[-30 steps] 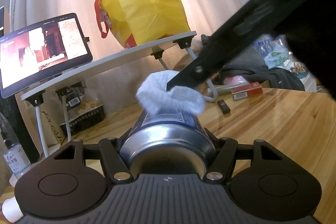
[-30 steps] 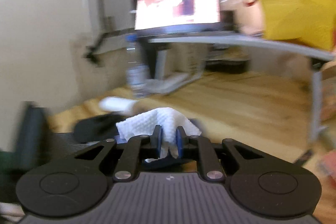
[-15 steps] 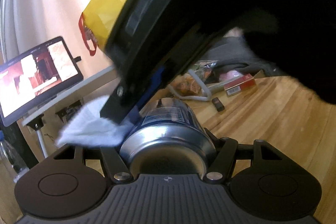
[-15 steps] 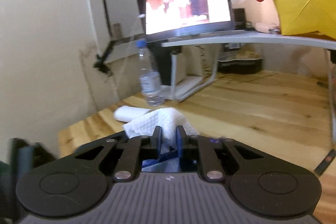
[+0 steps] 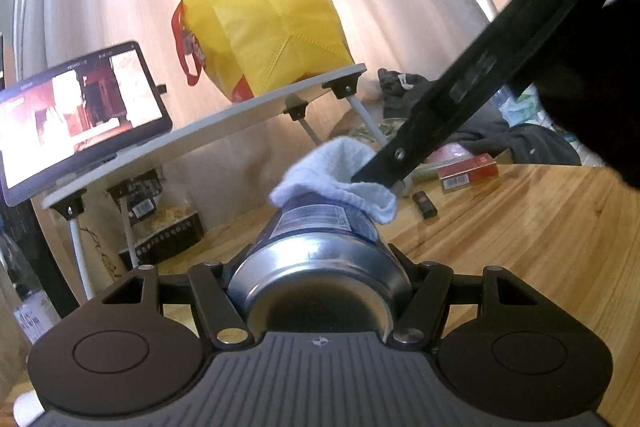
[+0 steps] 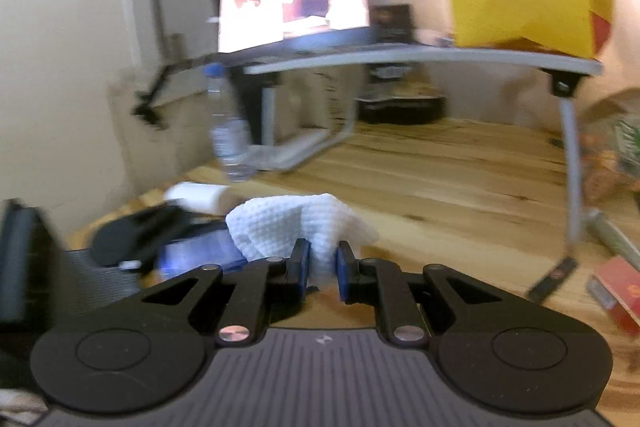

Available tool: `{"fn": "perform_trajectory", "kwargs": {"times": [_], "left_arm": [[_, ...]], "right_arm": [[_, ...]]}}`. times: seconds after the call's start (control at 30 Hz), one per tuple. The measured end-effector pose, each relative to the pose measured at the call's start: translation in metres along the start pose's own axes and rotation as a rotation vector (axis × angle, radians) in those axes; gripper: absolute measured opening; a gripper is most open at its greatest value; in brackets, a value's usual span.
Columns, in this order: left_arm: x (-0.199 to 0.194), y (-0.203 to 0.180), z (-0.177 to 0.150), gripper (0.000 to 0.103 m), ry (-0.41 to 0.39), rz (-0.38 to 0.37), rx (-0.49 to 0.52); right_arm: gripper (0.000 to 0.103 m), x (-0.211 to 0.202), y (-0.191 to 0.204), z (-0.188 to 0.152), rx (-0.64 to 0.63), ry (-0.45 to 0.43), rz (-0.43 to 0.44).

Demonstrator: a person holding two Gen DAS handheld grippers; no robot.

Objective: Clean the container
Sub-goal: 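Keep wiping around the can's bottom with the towel in the right gripper, then lower the towel to the table and open the right gripper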

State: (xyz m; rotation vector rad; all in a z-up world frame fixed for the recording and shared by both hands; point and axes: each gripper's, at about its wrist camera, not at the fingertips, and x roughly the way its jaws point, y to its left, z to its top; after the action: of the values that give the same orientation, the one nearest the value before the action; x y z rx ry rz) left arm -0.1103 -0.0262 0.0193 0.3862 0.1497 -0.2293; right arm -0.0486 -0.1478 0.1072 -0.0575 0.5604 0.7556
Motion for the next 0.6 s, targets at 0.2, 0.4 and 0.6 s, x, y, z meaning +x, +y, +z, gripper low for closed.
{"fn": "perform_trajectory", "kwargs": {"times": [0.2, 0.4, 0.6], "left_arm": [[0.001, -0.001, -0.001, 0.067, 0.003, 0.0, -0.002], [0.001, 0.003, -0.001, 0.067, 0.006, -0.003, -0.016], [-0.001, 0.004, -0.001, 0.067, 0.005, -0.009, -0.025]], "right_arm": [[0.017, 0.039, -0.033, 0.001, -0.034, 0.061, -0.153], [0.018, 0.067, -0.054, -0.006, -0.058, 0.173, -0.304], [0.061, 0.077, -0.06, -0.01, -0.032, 0.219, -0.345]]}}
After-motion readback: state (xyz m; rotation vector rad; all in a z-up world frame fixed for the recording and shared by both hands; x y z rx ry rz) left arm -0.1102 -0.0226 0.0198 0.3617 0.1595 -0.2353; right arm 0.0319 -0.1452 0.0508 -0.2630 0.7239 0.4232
